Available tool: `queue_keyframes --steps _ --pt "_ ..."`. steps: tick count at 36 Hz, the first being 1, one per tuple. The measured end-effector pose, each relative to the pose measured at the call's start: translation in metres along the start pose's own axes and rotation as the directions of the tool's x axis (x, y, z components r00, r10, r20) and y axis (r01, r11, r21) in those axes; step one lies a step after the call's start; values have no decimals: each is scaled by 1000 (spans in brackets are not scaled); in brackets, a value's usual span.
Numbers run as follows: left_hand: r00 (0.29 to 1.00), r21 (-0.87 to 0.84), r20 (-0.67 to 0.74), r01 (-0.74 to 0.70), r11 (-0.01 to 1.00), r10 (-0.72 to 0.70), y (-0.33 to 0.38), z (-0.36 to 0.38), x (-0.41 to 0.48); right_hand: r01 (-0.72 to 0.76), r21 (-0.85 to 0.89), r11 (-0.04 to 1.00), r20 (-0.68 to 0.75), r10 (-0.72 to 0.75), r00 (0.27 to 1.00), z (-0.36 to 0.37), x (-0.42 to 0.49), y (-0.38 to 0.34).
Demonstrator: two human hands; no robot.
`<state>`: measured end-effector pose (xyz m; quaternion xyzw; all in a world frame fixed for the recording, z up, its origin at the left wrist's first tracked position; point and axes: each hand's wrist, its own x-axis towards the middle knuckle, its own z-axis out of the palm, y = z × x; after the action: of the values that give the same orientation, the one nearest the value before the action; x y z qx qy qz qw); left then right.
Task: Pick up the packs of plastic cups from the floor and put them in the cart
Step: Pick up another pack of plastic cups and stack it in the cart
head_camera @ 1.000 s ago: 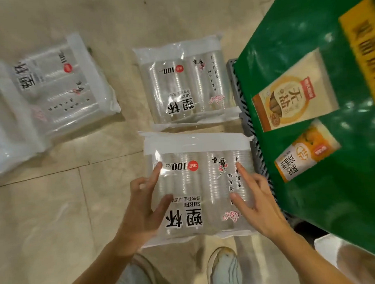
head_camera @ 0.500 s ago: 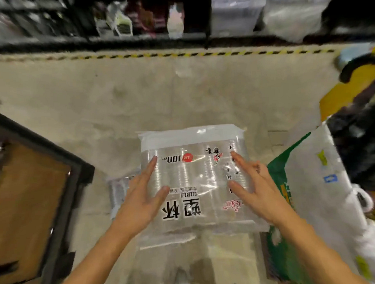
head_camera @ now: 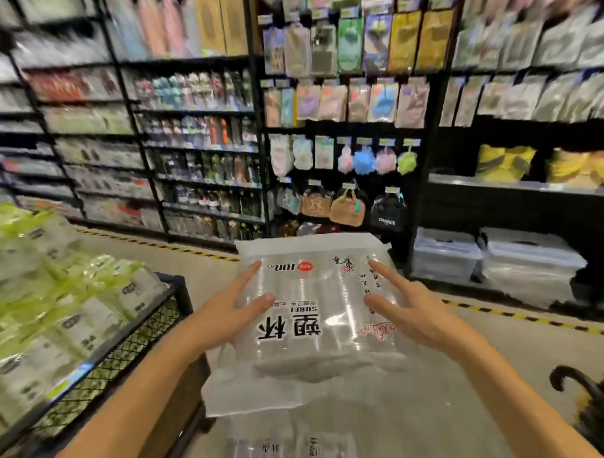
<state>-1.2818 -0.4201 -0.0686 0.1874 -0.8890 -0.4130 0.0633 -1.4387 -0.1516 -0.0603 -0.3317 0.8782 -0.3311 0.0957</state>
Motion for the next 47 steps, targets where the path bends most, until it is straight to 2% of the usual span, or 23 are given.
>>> queue_keyframes --steps 3,9,14,18,24,30,34,39,42,47 --pt "998 -38 -54 15 999 -17 9 -29 -19 19 -15 1000 41 -19 999 -2 17 -29" --pt "977 -105 -182 89 991 -107 11 -64 -56 210 48 977 121 -214 969 6 43 -67" --pt "918 -135 -311 215 967 -247 -9 -79 -106 335 52 941 250 -337 908 39 66 -106" --pt "835 -169 -419 314 934 -356 -28 -84 -155 429 82 900 355 -428 831 77 73 -137" --pt "672 -306 -540 404 862 -507 -54 -89 -249 553 215 805 487 -579 654 140 52 -201" --pt "446 -383 -653 504 775 -613 -73 -97 -360 641 331 693 583 -684 438 211 3 -282" --pt "302 -461 -691 514 723 -656 -88 -101 -439 705 369 605 617 -727 301 257 -44 -339" --pt "159 -541 -718 485 687 -677 -107 -102 -543 725 451 521 626 -763 159 309 -120 -405" --pt "53 -590 -726 465 660 -686 -110 -102 -599 715 526 461 620 -783 48 337 -167 -440" --pt "-79 -642 -721 450 621 -689 -107 -95 -683 670 634 386 601 -791 -113 390 -240 -491"
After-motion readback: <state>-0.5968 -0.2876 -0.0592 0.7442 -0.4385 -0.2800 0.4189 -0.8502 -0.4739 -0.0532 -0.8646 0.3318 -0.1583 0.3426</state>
